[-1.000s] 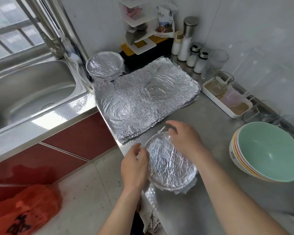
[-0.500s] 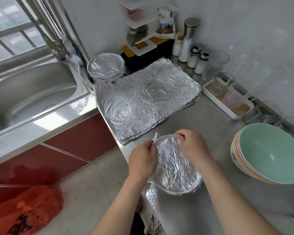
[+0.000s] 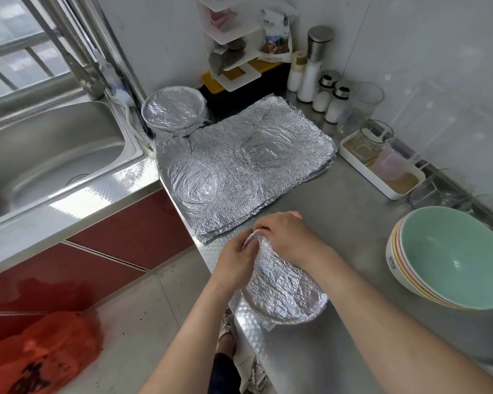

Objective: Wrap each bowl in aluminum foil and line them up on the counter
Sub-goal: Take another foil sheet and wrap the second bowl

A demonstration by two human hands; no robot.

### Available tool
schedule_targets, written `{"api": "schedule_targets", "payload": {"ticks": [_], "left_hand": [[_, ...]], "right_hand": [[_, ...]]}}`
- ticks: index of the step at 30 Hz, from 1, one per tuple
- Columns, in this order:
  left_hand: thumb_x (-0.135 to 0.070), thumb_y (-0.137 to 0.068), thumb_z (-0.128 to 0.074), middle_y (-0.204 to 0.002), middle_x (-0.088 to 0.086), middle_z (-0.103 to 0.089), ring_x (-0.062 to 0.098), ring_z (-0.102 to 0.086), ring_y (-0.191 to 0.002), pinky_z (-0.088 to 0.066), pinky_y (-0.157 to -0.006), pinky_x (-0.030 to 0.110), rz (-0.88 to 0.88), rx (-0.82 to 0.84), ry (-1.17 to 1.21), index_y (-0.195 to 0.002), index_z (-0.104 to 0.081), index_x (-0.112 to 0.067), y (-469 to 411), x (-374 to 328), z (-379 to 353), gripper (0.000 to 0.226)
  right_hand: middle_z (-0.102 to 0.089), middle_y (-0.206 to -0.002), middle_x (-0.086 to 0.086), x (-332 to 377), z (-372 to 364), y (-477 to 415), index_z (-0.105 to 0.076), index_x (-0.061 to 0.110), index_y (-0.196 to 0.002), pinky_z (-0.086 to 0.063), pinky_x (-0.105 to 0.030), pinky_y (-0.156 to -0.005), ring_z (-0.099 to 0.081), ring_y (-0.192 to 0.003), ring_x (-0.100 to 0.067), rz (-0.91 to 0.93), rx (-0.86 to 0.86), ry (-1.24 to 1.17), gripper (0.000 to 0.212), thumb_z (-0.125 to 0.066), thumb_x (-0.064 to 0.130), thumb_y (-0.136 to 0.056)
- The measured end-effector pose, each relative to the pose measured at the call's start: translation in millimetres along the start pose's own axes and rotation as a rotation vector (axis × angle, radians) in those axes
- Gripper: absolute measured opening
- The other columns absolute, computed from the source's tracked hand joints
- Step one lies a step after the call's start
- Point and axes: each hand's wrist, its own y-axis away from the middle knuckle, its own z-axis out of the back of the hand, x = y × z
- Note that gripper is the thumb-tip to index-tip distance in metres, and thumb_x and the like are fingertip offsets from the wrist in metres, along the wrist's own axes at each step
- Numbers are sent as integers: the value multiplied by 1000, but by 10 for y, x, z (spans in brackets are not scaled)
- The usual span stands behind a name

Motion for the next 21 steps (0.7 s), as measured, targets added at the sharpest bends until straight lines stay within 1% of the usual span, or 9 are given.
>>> {"api": "schedule_targets", "payload": {"ticks": [4, 6, 8, 9, 11, 12, 14, 16, 21], "left_hand": [[-15, -101, -50, -121, 34, -56, 50, -50, -112, -44, -93, 58, -48, -92, 53, -134, -57, -16, 40, 59, -42, 34], [-18, -101, -49, -124, 33, -54, 50, -55, -107, -47, -87, 58, -60, -104, 82, -135, -56, -16, 55, 91, -59, 34], [-21, -102, -49, -131, 22, -58, 29, -64, -98, -49, -79, 41, -55, -108, 120, -139, -52, -19, 65, 111, -83, 38], [-22, -102, -49, -134, 9, -58, 17, -61, -103, -46, -81, 28, -50, -119, 146, -142, -48, -20, 79, 93, -81, 40], [-23, -101, -50, -132, -6, -54, 8, -52, -116, -41, -86, 13, -64, -129, 182, -143, -45, -22, 83, 55, -93, 42], [-24, -101, -49, -132, -5, -55, 12, -53, -119, -43, -89, 16, -72, -132, 177, -142, -47, -22, 75, 48, -107, 41], [-28, -102, -48, -131, 14, -60, 39, -55, -120, -47, -98, 46, -86, -166, 144, -137, -53, -19, 34, 53, -136, 37], [-32, -102, -46, -122, 30, -60, 54, -53, -112, -44, -93, 63, -81, -196, 111, -134, -57, -15, 16, 81, -174, 38], [-35, -102, -44, -106, 31, -64, 53, -60, -95, -49, -81, 63, -85, -234, 81, -125, -62, -10, 26, 110, -215, 38]], "right_hand": [[-47, -142, 9, -18, 86, 78, -54, 27, -132, -8, -44, -115, -32, -138, -9, -22, -29, -9, 33, -44, 31, -100], [-39, -149, 8, -135, 180, 260, -46, 23, -141, -16, -39, -117, -28, -141, -8, -122, -233, -145, 40, -43, 29, -101], [-49, -141, 4, -301, 225, 573, -50, 16, -138, -29, -25, -109, -41, -132, -8, -370, -532, -464, 39, -46, 22, -100], [-53, -138, 3, -353, 205, 729, -52, 14, -136, -32, -22, -104, -46, -128, -9, -520, -654, -628, 37, -46, 18, -99], [-54, -137, 0, -383, 81, 1013, -53, 10, -134, -32, -21, -101, -49, -126, -10, -766, -787, -857, 37, -46, 13, -99], [-54, -137, 0, -364, -7, 1133, -52, 10, -135, -32, -21, -100, -48, -125, -10, -831, -817, -947, 37, -46, 13, -99], [-51, -136, 5, -255, -165, 1281, -50, 12, -136, -32, -21, -98, -46, -120, -5, -901, -843, -1129, 37, -46, 15, -100], [-47, -135, 10, -160, -300, 1366, -46, 17, -140, -30, -20, -96, -42, -117, -1, -929, -836, -1260, 39, -44, 19, -101], [-34, -150, 13, -67, -352, 1255, -34, 19, -148, -23, -16, -100, -31, -122, 7, -906, -800, -1329, 45, -39, 25, -103]]}}
